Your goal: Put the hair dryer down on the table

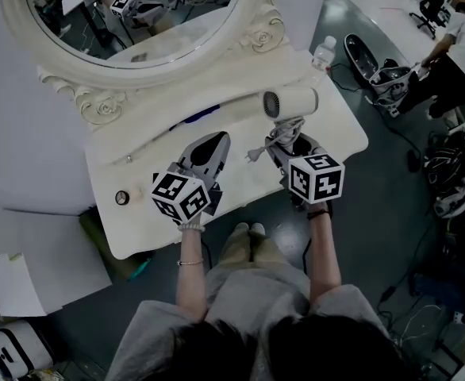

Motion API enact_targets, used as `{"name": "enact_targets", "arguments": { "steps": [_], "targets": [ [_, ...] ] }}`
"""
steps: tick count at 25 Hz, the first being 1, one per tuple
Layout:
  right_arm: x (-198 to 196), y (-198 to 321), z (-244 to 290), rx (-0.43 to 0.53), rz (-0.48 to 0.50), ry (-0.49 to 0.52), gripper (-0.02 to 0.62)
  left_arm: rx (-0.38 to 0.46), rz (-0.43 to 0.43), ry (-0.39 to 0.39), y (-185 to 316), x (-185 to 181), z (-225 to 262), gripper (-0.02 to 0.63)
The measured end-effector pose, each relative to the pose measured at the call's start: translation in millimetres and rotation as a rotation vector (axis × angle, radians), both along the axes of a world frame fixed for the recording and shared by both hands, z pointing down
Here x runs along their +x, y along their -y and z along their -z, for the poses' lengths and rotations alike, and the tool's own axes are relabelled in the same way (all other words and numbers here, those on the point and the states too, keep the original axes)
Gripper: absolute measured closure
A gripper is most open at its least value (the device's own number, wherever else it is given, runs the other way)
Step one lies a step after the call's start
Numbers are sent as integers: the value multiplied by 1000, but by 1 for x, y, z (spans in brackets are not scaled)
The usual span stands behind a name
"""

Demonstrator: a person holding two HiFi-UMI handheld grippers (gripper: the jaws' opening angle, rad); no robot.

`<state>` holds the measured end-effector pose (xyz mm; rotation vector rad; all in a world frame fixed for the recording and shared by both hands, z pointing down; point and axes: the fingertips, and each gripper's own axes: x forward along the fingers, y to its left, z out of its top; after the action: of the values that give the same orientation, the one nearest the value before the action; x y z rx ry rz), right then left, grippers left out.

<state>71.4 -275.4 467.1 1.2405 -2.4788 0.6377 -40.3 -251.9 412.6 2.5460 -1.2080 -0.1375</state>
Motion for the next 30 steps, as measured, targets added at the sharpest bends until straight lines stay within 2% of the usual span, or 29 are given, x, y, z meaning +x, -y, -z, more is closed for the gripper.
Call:
{"name": "enact_targets", "arguments": {
  "steps": [13, 30],
  "targets": [
    [-7, 9, -53, -120, 50, -63, 382, -97, -23, 4, 15, 1, -42, 601],
    [-21, 7, -108, -267, 149, -214, 382, -223, -46, -23, 8, 2, -97, 601]
  ]
}}
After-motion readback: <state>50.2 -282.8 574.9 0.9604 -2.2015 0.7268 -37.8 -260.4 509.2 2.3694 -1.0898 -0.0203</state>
